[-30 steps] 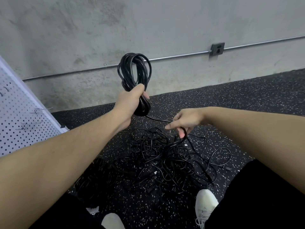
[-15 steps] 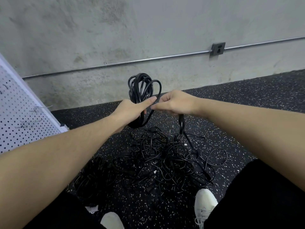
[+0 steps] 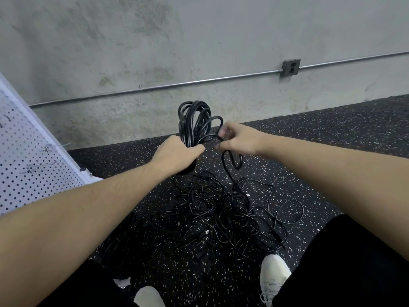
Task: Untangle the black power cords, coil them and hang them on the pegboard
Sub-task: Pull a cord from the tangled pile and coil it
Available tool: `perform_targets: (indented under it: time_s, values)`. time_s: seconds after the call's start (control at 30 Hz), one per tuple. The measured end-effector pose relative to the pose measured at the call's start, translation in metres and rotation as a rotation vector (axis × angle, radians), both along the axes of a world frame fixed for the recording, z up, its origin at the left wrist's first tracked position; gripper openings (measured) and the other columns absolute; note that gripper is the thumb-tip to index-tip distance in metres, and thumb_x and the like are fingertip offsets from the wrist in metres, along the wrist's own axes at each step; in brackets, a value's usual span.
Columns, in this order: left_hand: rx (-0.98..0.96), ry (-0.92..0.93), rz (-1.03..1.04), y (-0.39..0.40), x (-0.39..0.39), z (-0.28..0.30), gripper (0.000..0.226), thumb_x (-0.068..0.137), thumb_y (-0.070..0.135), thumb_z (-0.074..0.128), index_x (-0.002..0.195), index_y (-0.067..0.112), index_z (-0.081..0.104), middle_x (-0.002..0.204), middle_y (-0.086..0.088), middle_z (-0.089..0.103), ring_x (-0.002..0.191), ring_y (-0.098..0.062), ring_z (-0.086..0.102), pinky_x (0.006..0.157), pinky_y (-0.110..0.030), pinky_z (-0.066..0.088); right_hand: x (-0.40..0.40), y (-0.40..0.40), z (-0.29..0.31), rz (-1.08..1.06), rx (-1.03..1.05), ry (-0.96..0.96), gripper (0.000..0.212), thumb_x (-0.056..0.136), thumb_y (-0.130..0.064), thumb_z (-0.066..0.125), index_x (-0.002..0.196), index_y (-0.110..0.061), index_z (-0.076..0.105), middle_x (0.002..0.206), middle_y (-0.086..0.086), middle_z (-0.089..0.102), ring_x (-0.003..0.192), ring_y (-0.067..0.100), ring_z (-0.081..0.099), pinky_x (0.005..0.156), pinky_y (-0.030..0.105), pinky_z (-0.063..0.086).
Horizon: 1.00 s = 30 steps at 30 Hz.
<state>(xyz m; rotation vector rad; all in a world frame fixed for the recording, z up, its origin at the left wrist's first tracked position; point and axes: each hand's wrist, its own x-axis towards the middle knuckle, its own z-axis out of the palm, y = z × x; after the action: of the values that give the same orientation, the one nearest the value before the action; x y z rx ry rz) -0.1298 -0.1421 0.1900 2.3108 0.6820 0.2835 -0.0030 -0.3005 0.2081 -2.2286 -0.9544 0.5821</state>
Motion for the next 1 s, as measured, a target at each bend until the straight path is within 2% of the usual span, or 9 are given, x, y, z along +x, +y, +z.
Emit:
perform_targets:
  time_s: [0.07,0.17,0.27,0.33,0.43,0.53,0.67,0.87,1.0]
  values:
    - [0.011,-0.032,0.045,0.002,0.001,0.001,0.043,0.086,0.037,0.065,0.051,0.020,0.047,0.050,0.007,0.049,0.052,-0.018,0.046,0.056,-0.027,0.036,0.000,-0.004,0.000,-0.136,-0.108,0.121,0.061,0.092,-0.059,0.063,0.123,-0.013,0.039,0.088,0.009,0.062,0.061,0.020,0.058,0.057,0.032,0.053]
    - [0.041,-0.062,0.084,0.003,0.001,0.001,0.043,0.085,0.040,0.064,0.051,0.020,0.047,0.051,0.003,0.050,0.051,-0.019,0.046,0.055,-0.028,0.038,-0.003,-0.008,0.003,-0.135,-0.220,0.467,0.082,0.090,-0.077,0.043,0.126,-0.005,0.055,0.080,0.011,0.073,0.067,0.022,0.070,0.073,0.039,0.063]
    - [0.054,-0.074,0.107,0.003,-0.001,-0.002,0.045,0.086,0.039,0.064,0.050,0.019,0.045,0.049,0.003,0.048,0.049,-0.018,0.044,0.052,-0.027,0.036,0.000,-0.006,0.000,-0.082,-0.244,0.671,0.080,0.090,-0.082,0.035,0.099,-0.007,0.062,0.062,0.000,0.057,0.057,0.014,0.058,0.069,0.034,0.061]
    - [-0.001,-0.096,0.095,0.004,-0.001,-0.002,0.041,0.087,0.037,0.064,0.053,0.016,0.052,0.052,0.001,0.051,0.051,-0.018,0.047,0.055,-0.027,0.037,0.004,-0.003,0.001,-0.122,-0.187,0.719,0.074,0.088,-0.083,0.038,0.107,-0.012,0.050,0.062,-0.002,0.047,0.053,0.011,0.045,0.059,0.026,0.049]
    - [-0.128,-0.108,0.088,0.007,-0.002,-0.002,0.034,0.083,0.035,0.062,0.059,0.011,0.060,0.055,-0.001,0.056,0.056,-0.019,0.051,0.060,-0.029,0.039,0.008,-0.002,0.003,-0.259,-0.055,0.579,0.069,0.087,-0.070,0.058,0.121,-0.011,0.045,0.063,-0.003,0.041,0.051,0.008,0.032,0.054,0.021,0.030]
    - [-0.223,-0.092,0.093,0.009,-0.004,-0.001,0.025,0.080,0.035,0.061,0.065,0.015,0.061,0.063,-0.003,0.057,0.063,-0.020,0.052,0.066,-0.032,0.040,0.015,0.001,0.002,-0.375,0.206,0.449,0.056,0.082,-0.042,0.080,0.116,-0.004,0.057,0.073,0.001,0.053,0.053,0.009,0.039,0.051,0.021,0.033]
    - [-0.371,-0.019,0.122,0.012,-0.009,0.000,0.021,0.080,0.034,0.060,0.065,0.019,0.063,0.070,-0.003,0.060,0.071,-0.019,0.052,0.071,-0.034,0.037,0.020,0.003,0.006,-0.341,0.635,0.620,0.028,0.088,-0.020,0.077,0.105,-0.010,0.059,0.069,-0.002,0.054,0.051,0.007,0.046,0.048,0.021,0.045]
    - [-0.580,0.026,0.070,0.013,-0.015,-0.001,0.028,0.073,0.033,0.060,0.048,0.021,0.061,0.077,-0.005,0.070,0.065,-0.015,0.064,0.070,-0.030,0.045,0.002,0.008,0.005,-0.190,0.486,0.372,0.019,0.104,-0.036,0.054,0.094,-0.020,0.052,0.070,-0.003,0.048,0.050,0.008,0.038,0.045,0.022,0.035]
    - [-0.504,0.047,-0.045,0.005,-0.015,-0.002,0.039,0.085,0.027,0.056,0.046,0.022,0.059,0.085,-0.005,0.077,0.048,-0.004,0.057,0.064,-0.029,0.039,-0.009,0.019,0.011,-0.239,0.510,0.234,0.025,0.107,-0.040,0.044,0.096,-0.017,0.050,0.084,0.000,0.051,0.073,0.016,0.047,0.063,0.029,0.040]
